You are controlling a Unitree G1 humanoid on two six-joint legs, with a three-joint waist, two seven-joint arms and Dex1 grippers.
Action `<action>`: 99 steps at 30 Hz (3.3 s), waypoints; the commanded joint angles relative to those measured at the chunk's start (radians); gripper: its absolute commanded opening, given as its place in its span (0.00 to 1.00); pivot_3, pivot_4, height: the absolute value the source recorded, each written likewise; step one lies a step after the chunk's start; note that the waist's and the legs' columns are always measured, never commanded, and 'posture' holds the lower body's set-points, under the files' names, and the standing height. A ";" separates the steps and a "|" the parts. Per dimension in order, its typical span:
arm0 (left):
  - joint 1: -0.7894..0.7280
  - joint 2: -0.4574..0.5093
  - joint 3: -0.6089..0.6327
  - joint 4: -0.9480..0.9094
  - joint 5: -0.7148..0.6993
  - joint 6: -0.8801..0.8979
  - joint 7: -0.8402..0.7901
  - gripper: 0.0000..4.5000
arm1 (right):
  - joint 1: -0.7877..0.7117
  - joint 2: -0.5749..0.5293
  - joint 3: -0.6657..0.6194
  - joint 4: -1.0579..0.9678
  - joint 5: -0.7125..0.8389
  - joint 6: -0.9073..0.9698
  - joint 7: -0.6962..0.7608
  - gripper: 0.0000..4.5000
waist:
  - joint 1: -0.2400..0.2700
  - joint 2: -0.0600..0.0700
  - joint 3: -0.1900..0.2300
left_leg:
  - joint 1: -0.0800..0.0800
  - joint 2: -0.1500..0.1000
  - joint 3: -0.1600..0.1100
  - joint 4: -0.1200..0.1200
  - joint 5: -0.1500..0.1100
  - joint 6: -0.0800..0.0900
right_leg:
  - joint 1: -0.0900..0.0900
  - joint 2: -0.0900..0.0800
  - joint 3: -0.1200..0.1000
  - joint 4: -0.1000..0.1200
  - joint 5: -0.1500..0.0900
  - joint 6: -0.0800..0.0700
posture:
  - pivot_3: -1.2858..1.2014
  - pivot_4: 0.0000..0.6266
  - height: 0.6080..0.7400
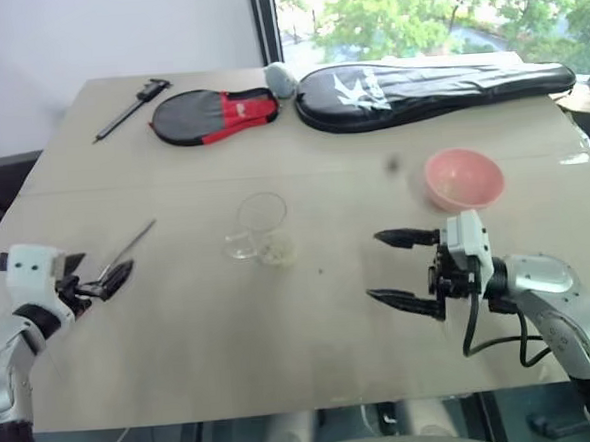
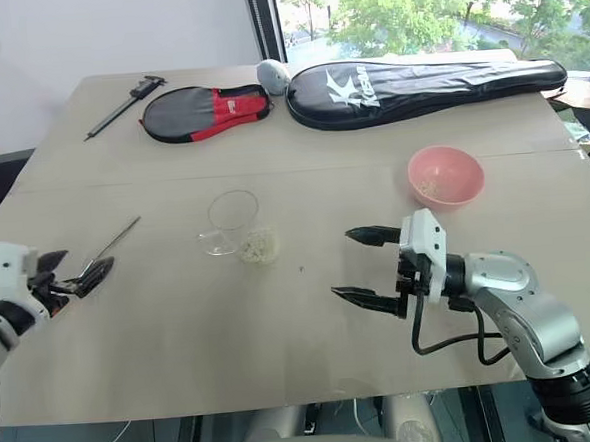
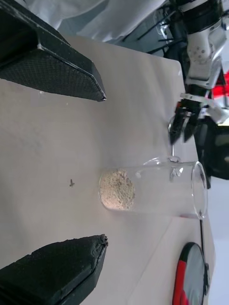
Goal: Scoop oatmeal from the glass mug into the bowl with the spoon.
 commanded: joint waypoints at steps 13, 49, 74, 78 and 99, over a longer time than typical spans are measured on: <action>-0.134 0.078 -0.155 0.310 0.106 -0.008 -0.176 0.25 | 0.061 -0.001 -0.032 -0.056 -0.002 -0.022 -0.068 1.00 | -0.003 0.012 -0.006 | 0.005 0.000 0.002 0.000 -0.002 0.004 | 0.000 -0.002 0.002 0.008 0.000 0.000 | 0.52 0.24 1.00; -0.547 0.042 -0.395 -0.308 0.790 -0.488 0.509 0.01 | -0.720 0.377 -0.293 0.250 0.496 0.519 -0.813 1.00 | -0.025 -0.010 -0.003 | -0.021 0.000 0.006 0.001 0.008 -0.011 | -0.032 -0.002 0.008 0.018 0.006 -0.006 | 0.52 0.24 1.00; -0.701 -0.113 -0.544 -0.419 1.100 -0.590 0.696 0.01 | -1.006 0.676 -0.387 0.595 0.800 0.393 -1.199 1.00 | -0.052 -0.010 -0.003 | -0.020 0.000 0.012 0.005 0.008 -0.010 | -0.037 0.002 0.011 0.034 0.006 -0.006 | 0.52 0.24 1.00; -0.681 -0.111 -0.539 -0.436 1.115 -0.590 0.690 0.01 | -1.014 0.680 -0.392 0.607 0.785 0.366 -1.196 1.00 | -0.053 -0.010 -0.003 | -0.019 0.000 0.012 0.005 0.008 -0.010 | -0.037 0.003 0.012 0.035 0.006 -0.006 | 0.52 0.24 1.00; -0.641 -0.118 -0.522 -0.448 1.065 -0.592 0.662 0.07 | -0.975 0.688 -0.380 0.569 0.792 0.367 -1.218 0.00 | -0.053 -0.010 -0.003 | -0.020 0.000 0.013 0.007 0.008 -0.010 | -0.038 0.002 0.013 0.035 0.006 -0.006 | 0.52 0.24 1.00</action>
